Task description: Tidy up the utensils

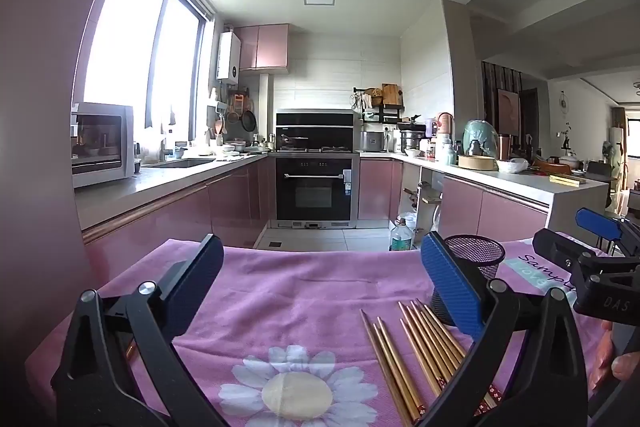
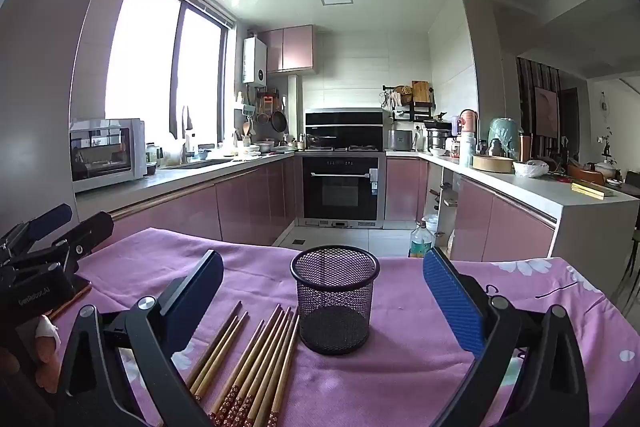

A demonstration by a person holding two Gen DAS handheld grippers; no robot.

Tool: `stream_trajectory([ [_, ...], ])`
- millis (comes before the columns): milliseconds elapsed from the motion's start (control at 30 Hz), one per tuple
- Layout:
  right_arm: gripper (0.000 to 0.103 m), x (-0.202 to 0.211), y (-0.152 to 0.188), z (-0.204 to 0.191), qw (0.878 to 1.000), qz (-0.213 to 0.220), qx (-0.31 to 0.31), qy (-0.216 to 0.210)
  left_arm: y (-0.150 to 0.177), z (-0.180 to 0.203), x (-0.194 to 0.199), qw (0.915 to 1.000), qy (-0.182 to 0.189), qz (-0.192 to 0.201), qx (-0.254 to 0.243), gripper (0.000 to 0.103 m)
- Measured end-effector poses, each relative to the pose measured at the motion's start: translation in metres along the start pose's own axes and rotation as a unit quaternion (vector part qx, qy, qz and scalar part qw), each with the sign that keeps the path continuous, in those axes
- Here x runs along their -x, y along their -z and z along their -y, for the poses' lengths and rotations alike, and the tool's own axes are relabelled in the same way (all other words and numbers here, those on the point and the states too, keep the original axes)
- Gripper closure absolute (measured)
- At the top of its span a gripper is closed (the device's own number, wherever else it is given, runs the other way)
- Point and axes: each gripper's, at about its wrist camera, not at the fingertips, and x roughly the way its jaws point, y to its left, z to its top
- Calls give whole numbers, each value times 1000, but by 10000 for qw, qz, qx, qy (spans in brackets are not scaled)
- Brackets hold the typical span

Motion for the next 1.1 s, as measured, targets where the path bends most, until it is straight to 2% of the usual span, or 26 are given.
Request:
stream_trajectory([
  [367,6,7,-3,2,10000,26,-12,23,8,7,9,10000,-43,2,6,6],
  [500,6,6,-3,1,10000,23,5,15,7,6,-4,10000,25,-57,17,6],
  [1100,6,6,-2,-1,10000,62,-7,34,6,6,-2,9999,60,-85,48,6],
])
